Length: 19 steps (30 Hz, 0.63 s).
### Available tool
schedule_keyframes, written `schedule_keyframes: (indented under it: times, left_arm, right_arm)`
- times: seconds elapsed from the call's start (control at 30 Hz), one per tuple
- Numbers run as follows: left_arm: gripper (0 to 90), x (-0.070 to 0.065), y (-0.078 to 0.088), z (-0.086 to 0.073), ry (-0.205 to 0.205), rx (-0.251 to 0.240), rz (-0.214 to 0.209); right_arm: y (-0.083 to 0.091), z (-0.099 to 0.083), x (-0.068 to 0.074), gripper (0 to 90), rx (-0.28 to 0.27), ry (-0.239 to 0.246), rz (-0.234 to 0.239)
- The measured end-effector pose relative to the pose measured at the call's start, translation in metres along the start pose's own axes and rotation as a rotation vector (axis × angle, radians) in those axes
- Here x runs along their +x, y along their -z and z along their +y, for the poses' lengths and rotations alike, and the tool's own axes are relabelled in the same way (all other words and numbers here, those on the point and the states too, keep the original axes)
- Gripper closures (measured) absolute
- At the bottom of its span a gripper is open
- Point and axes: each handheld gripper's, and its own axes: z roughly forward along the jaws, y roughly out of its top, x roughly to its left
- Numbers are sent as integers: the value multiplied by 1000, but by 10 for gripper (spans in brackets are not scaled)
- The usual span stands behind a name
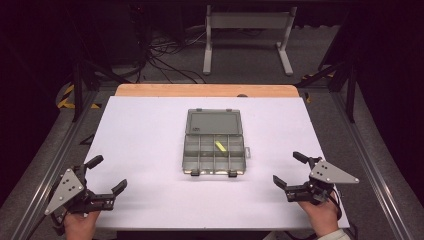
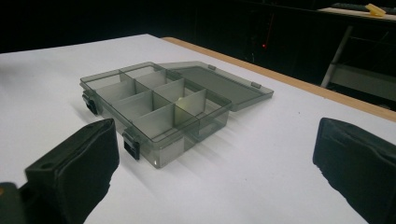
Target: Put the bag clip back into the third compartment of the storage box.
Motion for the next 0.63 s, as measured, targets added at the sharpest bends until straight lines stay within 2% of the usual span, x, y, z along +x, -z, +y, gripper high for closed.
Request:
schedule_keyframes:
  times: [0.2, 0.3, 0.47, 0.63]
  left_arm:
    - [0, 1, 1, -2, 5, -3, 12]
    - [0, 2, 1, -3, 10, 1, 15]
    - [0, 1, -2, -4, 13, 9, 8]
    - [0, 1, -3, -5, 12, 14, 19]
  right_arm:
    - [2, -15, -3, 10, -18, -29, -7]
    - [1, -19, -1, 10, 0, -1, -11]
    - [-2, -22, 0, 10, 7, 1, -19]
    - [-1, -22, 0, 10, 4, -6, -20]
